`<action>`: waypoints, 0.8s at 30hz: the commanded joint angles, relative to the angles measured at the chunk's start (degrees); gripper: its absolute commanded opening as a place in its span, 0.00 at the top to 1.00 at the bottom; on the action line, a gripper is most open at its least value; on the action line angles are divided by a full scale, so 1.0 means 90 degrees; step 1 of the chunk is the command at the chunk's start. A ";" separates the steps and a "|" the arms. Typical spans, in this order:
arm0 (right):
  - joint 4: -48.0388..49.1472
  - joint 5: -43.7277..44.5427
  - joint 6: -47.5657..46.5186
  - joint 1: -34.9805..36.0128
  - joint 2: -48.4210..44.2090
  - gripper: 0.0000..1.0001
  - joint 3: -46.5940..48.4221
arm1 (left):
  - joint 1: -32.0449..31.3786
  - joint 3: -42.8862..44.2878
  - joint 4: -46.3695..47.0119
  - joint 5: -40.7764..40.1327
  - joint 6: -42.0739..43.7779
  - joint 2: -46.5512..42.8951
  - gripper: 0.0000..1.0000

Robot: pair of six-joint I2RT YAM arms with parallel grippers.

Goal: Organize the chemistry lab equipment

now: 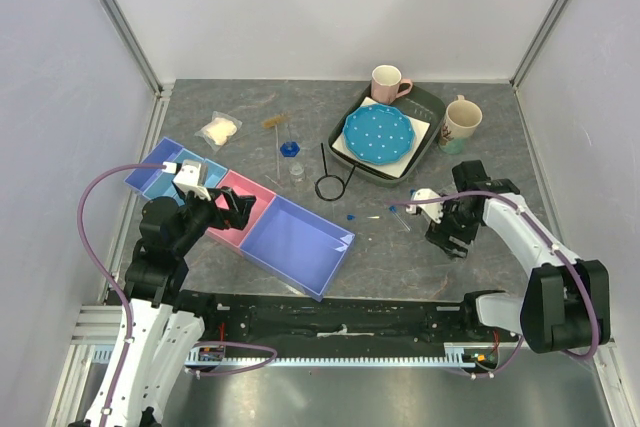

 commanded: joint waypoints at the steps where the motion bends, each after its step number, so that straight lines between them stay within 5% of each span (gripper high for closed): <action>1: -0.0093 -0.0361 0.0067 0.0110 -0.0103 0.46 0.0566 | -0.0019 0.0000 0.0125 0.0141 -0.0012 -0.0015 0.02; 10: -0.0494 -0.0557 0.0583 0.1202 -0.0065 0.47 0.1560 | -0.0019 0.0009 0.0115 0.0132 -0.0022 -0.0054 0.02; 24: -0.0563 0.0107 0.1297 0.4903 0.2170 0.46 0.4315 | -0.0019 0.0039 -0.0031 -0.0902 -0.0051 -0.0679 0.03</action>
